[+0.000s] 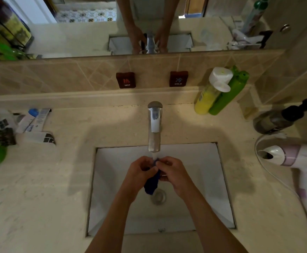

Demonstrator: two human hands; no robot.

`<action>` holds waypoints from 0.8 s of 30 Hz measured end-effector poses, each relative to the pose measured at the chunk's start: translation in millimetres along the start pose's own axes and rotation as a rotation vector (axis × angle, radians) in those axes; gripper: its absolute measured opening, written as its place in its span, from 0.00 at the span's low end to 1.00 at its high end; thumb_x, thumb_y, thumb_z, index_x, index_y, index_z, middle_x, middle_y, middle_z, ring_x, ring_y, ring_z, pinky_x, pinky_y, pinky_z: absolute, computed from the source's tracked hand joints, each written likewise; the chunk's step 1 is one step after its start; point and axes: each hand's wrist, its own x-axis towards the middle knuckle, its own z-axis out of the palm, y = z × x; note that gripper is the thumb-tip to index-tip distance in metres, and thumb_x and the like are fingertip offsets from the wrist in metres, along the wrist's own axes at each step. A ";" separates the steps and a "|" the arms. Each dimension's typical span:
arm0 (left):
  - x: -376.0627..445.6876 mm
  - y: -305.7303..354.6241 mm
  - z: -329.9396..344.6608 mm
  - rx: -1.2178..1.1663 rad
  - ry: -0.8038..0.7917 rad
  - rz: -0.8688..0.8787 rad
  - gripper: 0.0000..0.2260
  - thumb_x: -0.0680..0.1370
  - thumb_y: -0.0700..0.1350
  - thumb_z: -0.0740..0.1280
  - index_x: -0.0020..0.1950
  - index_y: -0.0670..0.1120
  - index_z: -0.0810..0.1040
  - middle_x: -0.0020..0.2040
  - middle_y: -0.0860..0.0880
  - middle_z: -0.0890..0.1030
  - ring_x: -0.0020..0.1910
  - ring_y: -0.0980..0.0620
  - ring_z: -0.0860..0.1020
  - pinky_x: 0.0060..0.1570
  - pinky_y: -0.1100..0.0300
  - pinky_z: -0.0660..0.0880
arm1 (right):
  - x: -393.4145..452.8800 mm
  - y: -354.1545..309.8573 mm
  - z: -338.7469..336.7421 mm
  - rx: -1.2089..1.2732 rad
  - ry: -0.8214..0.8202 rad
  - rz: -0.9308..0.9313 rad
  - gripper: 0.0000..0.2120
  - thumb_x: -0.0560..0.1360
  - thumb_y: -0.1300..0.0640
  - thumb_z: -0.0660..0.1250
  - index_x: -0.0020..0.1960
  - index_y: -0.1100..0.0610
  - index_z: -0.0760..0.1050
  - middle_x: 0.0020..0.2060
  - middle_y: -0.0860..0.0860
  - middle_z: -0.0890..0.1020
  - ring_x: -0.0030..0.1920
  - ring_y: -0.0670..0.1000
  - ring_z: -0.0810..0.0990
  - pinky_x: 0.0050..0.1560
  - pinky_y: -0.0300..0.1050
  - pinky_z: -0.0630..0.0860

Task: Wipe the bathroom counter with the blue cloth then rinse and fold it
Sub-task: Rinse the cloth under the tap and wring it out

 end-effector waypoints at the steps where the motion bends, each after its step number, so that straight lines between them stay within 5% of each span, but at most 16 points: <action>1: 0.4 0.8 -0.9 0.012 -0.002 0.005 0.05 0.76 0.38 0.72 0.51 0.44 0.80 0.48 0.41 0.85 0.48 0.40 0.85 0.54 0.41 0.81 | 0.7 -0.1 -0.1 0.005 0.007 -0.011 0.06 0.79 0.59 0.69 0.51 0.62 0.81 0.47 0.62 0.86 0.45 0.56 0.87 0.46 0.49 0.84; 8: -1.9 -1.1 3.1 -0.118 0.023 -0.036 0.05 0.79 0.37 0.66 0.54 0.38 0.78 0.49 0.38 0.84 0.50 0.38 0.84 0.52 0.43 0.81 | 1.9 -0.8 4.1 0.008 0.066 -0.073 0.07 0.80 0.64 0.65 0.44 0.61 0.77 0.46 0.64 0.84 0.45 0.57 0.85 0.49 0.56 0.84; 13: -4.1 -3.6 11.8 -0.225 0.101 -0.110 0.06 0.81 0.38 0.62 0.47 0.41 0.78 0.42 0.42 0.83 0.41 0.44 0.83 0.39 0.55 0.79 | 1.1 -0.4 7.7 0.070 -0.015 0.039 0.10 0.83 0.59 0.61 0.49 0.59 0.80 0.49 0.61 0.84 0.48 0.57 0.84 0.49 0.51 0.81; 18: -2.7 -4.1 10.6 -0.262 0.109 -0.173 0.11 0.81 0.45 0.65 0.55 0.38 0.79 0.49 0.38 0.85 0.45 0.42 0.85 0.41 0.53 0.81 | 1.3 0.5 7.1 0.009 -0.040 0.007 0.11 0.83 0.59 0.60 0.44 0.57 0.78 0.50 0.64 0.83 0.52 0.63 0.83 0.53 0.58 0.81; 21: 0.7 -4.4 5.4 -0.342 0.200 -0.133 0.11 0.83 0.42 0.60 0.54 0.37 0.79 0.49 0.38 0.84 0.46 0.42 0.84 0.42 0.51 0.80 | 1.2 4.5 4.1 0.322 -0.064 -0.020 0.12 0.83 0.62 0.57 0.47 0.64 0.78 0.46 0.63 0.83 0.47 0.62 0.82 0.45 0.52 0.82; 24: 5.5 -10.7 -6.4 -0.727 0.288 -0.132 0.12 0.82 0.39 0.56 0.53 0.36 0.78 0.48 0.39 0.83 0.48 0.42 0.82 0.50 0.49 0.78 | 0.8 11.4 -6.9 0.854 -0.102 0.017 0.16 0.79 0.58 0.59 0.57 0.68 0.77 0.52 0.63 0.83 0.52 0.62 0.81 0.53 0.54 0.80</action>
